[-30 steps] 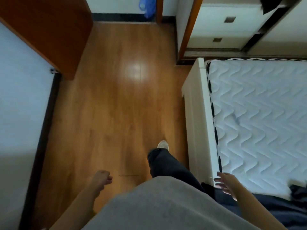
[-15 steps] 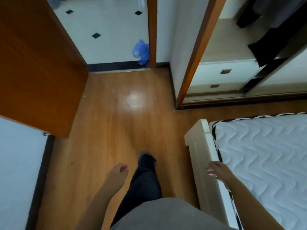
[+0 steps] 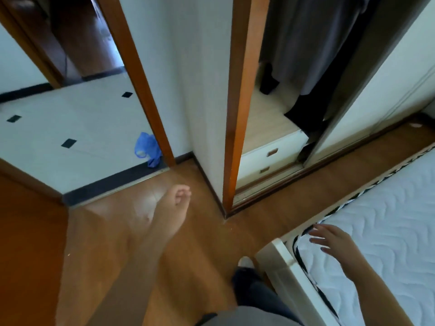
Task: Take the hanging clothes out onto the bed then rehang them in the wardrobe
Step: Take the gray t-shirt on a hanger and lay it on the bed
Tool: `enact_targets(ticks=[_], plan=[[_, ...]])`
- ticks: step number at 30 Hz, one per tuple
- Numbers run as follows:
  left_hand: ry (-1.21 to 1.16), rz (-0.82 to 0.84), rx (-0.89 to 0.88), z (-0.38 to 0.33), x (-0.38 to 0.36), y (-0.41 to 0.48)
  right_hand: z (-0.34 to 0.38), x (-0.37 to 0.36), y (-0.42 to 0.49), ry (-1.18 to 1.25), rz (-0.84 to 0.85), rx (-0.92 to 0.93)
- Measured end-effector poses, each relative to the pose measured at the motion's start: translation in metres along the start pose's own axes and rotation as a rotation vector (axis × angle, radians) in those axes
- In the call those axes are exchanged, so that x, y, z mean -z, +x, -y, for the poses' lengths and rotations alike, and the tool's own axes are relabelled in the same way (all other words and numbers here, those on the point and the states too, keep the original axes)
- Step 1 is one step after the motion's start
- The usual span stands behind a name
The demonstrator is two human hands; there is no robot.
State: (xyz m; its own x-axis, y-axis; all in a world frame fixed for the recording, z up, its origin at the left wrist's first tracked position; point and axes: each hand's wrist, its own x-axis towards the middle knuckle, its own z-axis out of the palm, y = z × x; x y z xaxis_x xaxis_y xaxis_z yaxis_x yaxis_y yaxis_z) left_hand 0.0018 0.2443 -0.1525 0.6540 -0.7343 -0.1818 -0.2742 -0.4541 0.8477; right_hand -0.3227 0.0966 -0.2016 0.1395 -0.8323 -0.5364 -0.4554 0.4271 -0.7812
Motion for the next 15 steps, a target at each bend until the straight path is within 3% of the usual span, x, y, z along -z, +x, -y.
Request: enact_targets(ticks=[9,15], plan=[[0.114,-0.121,-0.679,-0.203,-0.064,0.102,0.142,0.068,0.108,0.19,-0.156,0.261],[0.135,-0.144,-1.08,-0.294,-0.085,0.154,0.244,0.09,0.143,0.199,-0.176,0.462]])
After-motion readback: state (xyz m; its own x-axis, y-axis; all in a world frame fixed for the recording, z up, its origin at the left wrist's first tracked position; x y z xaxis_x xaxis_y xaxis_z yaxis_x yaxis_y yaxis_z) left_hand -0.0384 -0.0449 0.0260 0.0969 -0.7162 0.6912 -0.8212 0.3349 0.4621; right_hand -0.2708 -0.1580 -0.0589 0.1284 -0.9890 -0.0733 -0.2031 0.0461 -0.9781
